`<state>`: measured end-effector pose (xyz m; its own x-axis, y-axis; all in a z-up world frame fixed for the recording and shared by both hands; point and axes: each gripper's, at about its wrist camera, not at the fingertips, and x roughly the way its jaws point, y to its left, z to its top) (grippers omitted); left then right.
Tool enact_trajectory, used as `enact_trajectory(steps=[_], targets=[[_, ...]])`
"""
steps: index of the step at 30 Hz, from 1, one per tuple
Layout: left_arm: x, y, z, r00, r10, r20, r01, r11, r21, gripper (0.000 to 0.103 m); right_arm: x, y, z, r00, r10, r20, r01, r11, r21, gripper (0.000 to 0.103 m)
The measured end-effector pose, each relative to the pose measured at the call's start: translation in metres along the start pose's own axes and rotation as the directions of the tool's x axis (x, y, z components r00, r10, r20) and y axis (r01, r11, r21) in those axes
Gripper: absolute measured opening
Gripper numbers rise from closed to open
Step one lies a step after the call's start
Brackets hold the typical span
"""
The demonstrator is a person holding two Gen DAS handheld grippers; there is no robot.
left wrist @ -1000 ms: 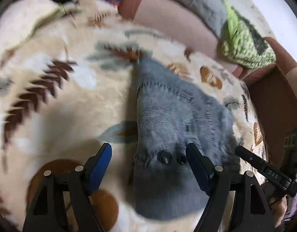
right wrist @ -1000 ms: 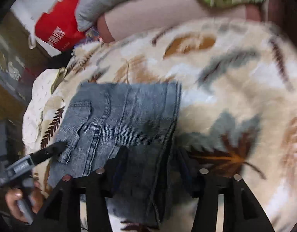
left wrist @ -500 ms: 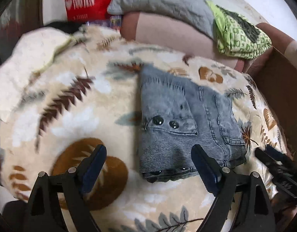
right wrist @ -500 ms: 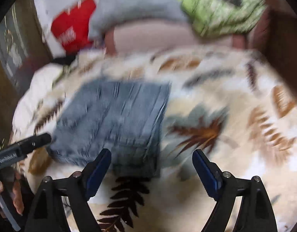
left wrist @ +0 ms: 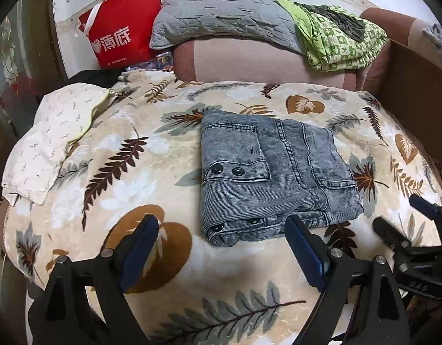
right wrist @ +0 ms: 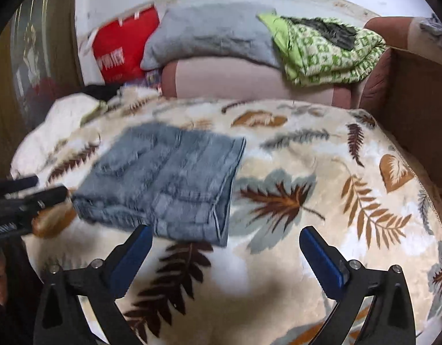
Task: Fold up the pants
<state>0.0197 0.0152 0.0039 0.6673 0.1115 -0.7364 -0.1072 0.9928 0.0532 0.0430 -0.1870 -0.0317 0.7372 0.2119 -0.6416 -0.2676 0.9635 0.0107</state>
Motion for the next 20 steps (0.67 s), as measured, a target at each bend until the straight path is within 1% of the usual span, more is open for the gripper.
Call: enact_trajectory(steps=[3,7,12,13,16,18,20], targets=[[-0.001,0.002,-0.001,1.0,0.027,-0.005,-0.027,0.999,-0.017,0.091,0.009,0.005,-0.007,0.999,-0.011,-0.05,0.01,1.0,-0.028,0.103],[-0.001,0.004,0.0,1.0,0.024,-0.02,-0.025,0.999,-0.029,0.093,0.008,0.006,-0.011,0.998,-0.027,-0.061,0.024,0.999,-0.035,0.103],[-0.001,0.002,0.003,0.999,-0.031,-0.027,0.029,0.999,-0.046,0.094,0.001,0.004,-0.013,0.998,-0.031,-0.059,0.029,0.999,-0.028,0.103],[-0.001,0.001,0.004,0.999,-0.027,-0.025,0.025,0.999,-0.047,0.094,0.0,0.003,-0.014,0.998,-0.033,-0.059,0.031,0.999,-0.028,0.103],[-0.002,-0.002,0.008,0.999,-0.048,-0.011,0.047,0.998,-0.048,0.1,-0.001,0.002,-0.015,0.998,-0.032,-0.058,0.031,0.999,-0.03,0.103],[-0.004,-0.002,0.011,0.997,-0.081,0.011,0.082,0.995,-0.059,0.102,0.0,-0.001,-0.018,0.997,-0.038,-0.071,0.037,0.999,-0.021,0.103],[-0.003,-0.005,0.015,0.997,-0.078,0.014,0.079,0.996,-0.048,0.102,0.001,-0.006,-0.019,0.996,-0.034,-0.077,0.034,0.999,-0.001,0.103]])
